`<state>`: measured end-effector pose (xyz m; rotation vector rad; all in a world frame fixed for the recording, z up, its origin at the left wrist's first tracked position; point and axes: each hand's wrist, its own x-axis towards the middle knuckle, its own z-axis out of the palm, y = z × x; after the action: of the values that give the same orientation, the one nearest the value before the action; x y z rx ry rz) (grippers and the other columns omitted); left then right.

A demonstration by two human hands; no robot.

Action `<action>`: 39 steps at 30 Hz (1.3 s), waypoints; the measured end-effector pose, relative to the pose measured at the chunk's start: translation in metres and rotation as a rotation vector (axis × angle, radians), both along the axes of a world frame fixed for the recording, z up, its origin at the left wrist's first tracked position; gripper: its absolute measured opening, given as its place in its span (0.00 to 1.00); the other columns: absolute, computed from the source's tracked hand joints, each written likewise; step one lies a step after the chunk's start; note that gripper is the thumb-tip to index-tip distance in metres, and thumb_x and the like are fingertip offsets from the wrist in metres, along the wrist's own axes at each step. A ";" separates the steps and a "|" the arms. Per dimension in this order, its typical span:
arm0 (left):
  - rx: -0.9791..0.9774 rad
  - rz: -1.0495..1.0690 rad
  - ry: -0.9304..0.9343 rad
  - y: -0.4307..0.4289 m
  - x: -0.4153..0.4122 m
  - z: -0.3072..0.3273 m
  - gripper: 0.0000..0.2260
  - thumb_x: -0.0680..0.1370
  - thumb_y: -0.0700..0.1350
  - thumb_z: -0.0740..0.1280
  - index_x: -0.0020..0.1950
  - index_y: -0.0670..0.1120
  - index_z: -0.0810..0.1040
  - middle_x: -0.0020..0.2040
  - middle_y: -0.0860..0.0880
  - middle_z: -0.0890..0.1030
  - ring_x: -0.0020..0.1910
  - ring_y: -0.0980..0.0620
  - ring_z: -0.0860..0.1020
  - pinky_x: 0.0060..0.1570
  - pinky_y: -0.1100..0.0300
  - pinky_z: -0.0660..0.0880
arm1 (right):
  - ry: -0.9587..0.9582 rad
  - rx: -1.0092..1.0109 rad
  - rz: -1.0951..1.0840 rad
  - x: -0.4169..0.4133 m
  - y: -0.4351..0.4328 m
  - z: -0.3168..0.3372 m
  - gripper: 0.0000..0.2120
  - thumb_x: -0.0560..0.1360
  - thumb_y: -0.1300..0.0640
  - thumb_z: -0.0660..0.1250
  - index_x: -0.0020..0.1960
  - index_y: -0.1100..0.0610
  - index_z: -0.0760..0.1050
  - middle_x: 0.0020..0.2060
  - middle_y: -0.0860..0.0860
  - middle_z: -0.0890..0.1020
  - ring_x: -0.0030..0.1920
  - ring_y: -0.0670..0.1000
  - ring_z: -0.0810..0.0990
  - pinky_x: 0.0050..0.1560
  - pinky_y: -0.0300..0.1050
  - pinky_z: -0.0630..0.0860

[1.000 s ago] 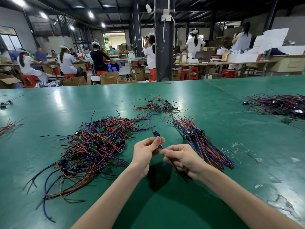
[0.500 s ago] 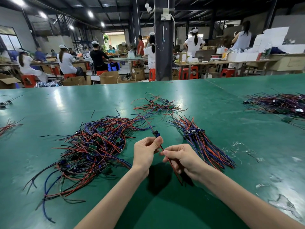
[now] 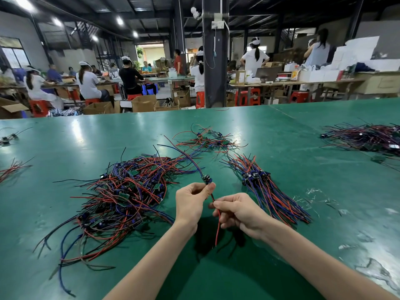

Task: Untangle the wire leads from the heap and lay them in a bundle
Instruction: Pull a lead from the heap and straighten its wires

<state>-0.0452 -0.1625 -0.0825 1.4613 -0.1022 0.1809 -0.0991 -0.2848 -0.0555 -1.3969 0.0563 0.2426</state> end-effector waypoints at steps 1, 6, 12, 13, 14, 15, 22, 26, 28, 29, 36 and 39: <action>-0.006 -0.004 0.002 0.000 0.001 0.000 0.08 0.69 0.44 0.76 0.34 0.45 0.79 0.24 0.58 0.75 0.27 0.64 0.72 0.33 0.71 0.71 | 0.006 0.006 0.010 0.000 -0.001 0.000 0.07 0.77 0.67 0.63 0.43 0.67 0.78 0.27 0.54 0.80 0.21 0.44 0.75 0.22 0.36 0.74; -0.012 -0.020 0.015 0.000 0.005 -0.003 0.08 0.69 0.44 0.76 0.33 0.46 0.79 0.25 0.57 0.76 0.28 0.62 0.72 0.34 0.70 0.72 | 0.040 0.013 0.055 0.000 -0.003 0.001 0.04 0.76 0.67 0.65 0.44 0.67 0.78 0.28 0.55 0.81 0.22 0.44 0.76 0.25 0.37 0.76; -0.002 -0.036 0.018 -0.001 0.009 -0.006 0.08 0.69 0.45 0.75 0.34 0.46 0.80 0.26 0.56 0.76 0.29 0.61 0.72 0.36 0.68 0.72 | 0.038 -0.058 0.088 0.002 -0.010 0.003 0.05 0.75 0.65 0.67 0.42 0.65 0.79 0.27 0.54 0.80 0.20 0.43 0.74 0.22 0.36 0.73; -0.004 -0.034 0.016 -0.001 0.010 -0.007 0.08 0.70 0.45 0.75 0.34 0.45 0.80 0.27 0.56 0.76 0.29 0.60 0.72 0.36 0.68 0.73 | 0.030 -0.073 0.090 0.002 -0.011 0.002 0.05 0.75 0.64 0.67 0.42 0.65 0.79 0.27 0.54 0.80 0.19 0.43 0.72 0.20 0.35 0.71; -0.009 -0.029 0.014 0.000 0.011 -0.007 0.08 0.70 0.45 0.75 0.34 0.45 0.80 0.27 0.56 0.76 0.29 0.60 0.72 0.36 0.68 0.73 | 0.023 -0.084 0.092 0.002 -0.011 0.001 0.05 0.75 0.64 0.67 0.42 0.65 0.79 0.26 0.53 0.80 0.19 0.43 0.71 0.20 0.34 0.70; -0.014 -0.023 0.013 0.000 0.011 -0.007 0.08 0.70 0.45 0.75 0.34 0.44 0.80 0.27 0.56 0.76 0.29 0.60 0.72 0.36 0.68 0.73 | 0.016 -0.093 0.094 0.003 -0.011 0.000 0.05 0.75 0.64 0.67 0.42 0.65 0.79 0.26 0.53 0.80 0.18 0.43 0.71 0.19 0.34 0.69; -0.043 -0.004 0.022 -0.001 0.016 -0.006 0.08 0.71 0.43 0.74 0.33 0.44 0.79 0.26 0.56 0.75 0.28 0.59 0.71 0.34 0.67 0.71 | -0.008 -0.130 0.116 0.005 -0.013 -0.001 0.03 0.75 0.66 0.67 0.46 0.64 0.79 0.30 0.54 0.81 0.18 0.43 0.67 0.17 0.34 0.64; -0.063 -0.005 0.023 -0.002 0.019 -0.006 0.09 0.72 0.42 0.73 0.33 0.44 0.78 0.25 0.56 0.73 0.28 0.58 0.70 0.33 0.68 0.70 | -0.033 -0.168 0.103 0.005 -0.012 -0.001 0.04 0.76 0.64 0.66 0.46 0.66 0.77 0.26 0.53 0.78 0.16 0.43 0.62 0.16 0.32 0.58; -0.066 -0.010 0.026 -0.001 0.020 -0.006 0.09 0.71 0.43 0.73 0.33 0.44 0.78 0.25 0.56 0.74 0.28 0.59 0.70 0.34 0.67 0.71 | -0.054 -0.186 0.089 0.005 -0.010 -0.002 0.04 0.76 0.64 0.66 0.46 0.66 0.77 0.25 0.52 0.77 0.15 0.43 0.61 0.16 0.32 0.56; -0.066 -0.010 0.028 0.000 0.020 -0.007 0.08 0.71 0.43 0.73 0.33 0.44 0.78 0.25 0.56 0.74 0.28 0.59 0.70 0.35 0.66 0.71 | -0.065 -0.200 0.084 0.005 -0.009 -0.003 0.04 0.77 0.64 0.65 0.46 0.66 0.77 0.25 0.52 0.78 0.15 0.43 0.61 0.16 0.32 0.56; -0.097 0.008 0.051 0.002 0.024 -0.008 0.08 0.71 0.44 0.73 0.34 0.44 0.79 0.27 0.55 0.74 0.28 0.58 0.70 0.38 0.62 0.71 | -0.069 -0.308 0.084 0.005 -0.010 -0.004 0.05 0.77 0.64 0.65 0.49 0.65 0.78 0.29 0.53 0.81 0.15 0.43 0.61 0.15 0.34 0.56; -0.097 0.011 0.048 0.002 0.024 -0.008 0.08 0.72 0.43 0.73 0.35 0.43 0.79 0.27 0.54 0.74 0.28 0.58 0.70 0.37 0.62 0.70 | -0.069 -0.313 0.075 0.006 -0.008 -0.005 0.04 0.77 0.65 0.64 0.48 0.65 0.77 0.26 0.53 0.78 0.14 0.43 0.60 0.15 0.33 0.54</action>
<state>-0.0210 -0.1603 -0.0903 1.3690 -0.0455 0.1576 -0.0931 -0.2932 -0.0608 -1.7194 -0.0161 0.2548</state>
